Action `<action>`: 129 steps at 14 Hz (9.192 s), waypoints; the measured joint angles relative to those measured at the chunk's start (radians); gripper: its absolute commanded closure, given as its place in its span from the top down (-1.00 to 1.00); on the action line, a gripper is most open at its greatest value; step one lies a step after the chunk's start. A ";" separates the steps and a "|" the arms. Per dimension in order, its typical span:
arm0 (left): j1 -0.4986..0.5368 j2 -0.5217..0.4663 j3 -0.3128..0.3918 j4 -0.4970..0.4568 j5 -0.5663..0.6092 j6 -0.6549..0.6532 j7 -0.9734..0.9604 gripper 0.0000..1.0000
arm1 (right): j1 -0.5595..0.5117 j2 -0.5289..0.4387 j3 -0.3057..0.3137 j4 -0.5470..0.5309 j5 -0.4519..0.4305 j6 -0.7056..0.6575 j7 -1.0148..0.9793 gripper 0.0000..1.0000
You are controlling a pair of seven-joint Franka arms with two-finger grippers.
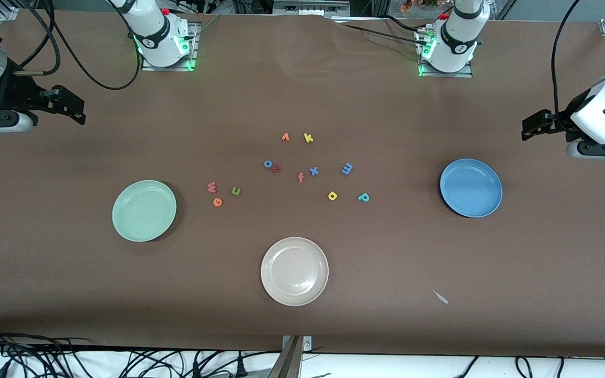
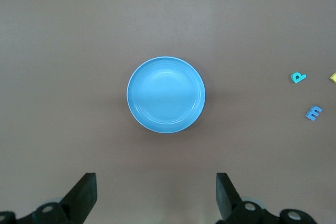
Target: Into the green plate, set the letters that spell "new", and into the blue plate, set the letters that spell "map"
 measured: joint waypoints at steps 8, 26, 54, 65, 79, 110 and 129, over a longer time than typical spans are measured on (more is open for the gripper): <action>0.000 0.000 0.000 0.000 0.000 0.000 0.000 1.00 | 0.000 0.001 0.000 0.011 0.000 0.000 0.000 0.99; 0.000 0.001 0.000 0.000 0.000 0.000 0.000 1.00 | 0.000 0.012 -0.003 0.045 0.000 0.001 0.001 0.99; -0.001 0.006 0.000 0.000 0.000 0.000 0.000 1.00 | 0.000 0.012 -0.003 0.045 0.000 0.001 0.003 0.99; -0.001 0.006 0.000 0.000 0.000 0.000 0.000 1.00 | 0.000 0.012 -0.003 0.064 0.000 0.003 0.003 0.99; -0.001 0.010 -0.003 0.000 0.000 0.000 0.000 1.00 | 0.000 0.021 -0.002 0.065 0.000 0.016 0.011 0.99; -0.119 0.332 -0.021 0.093 -0.003 0.080 -0.024 1.00 | 0.162 0.258 0.018 -0.018 0.058 0.230 0.216 0.99; -0.505 0.681 -0.025 -0.022 0.024 0.751 -0.442 0.89 | 0.232 0.404 0.057 -0.606 0.057 1.151 0.215 0.99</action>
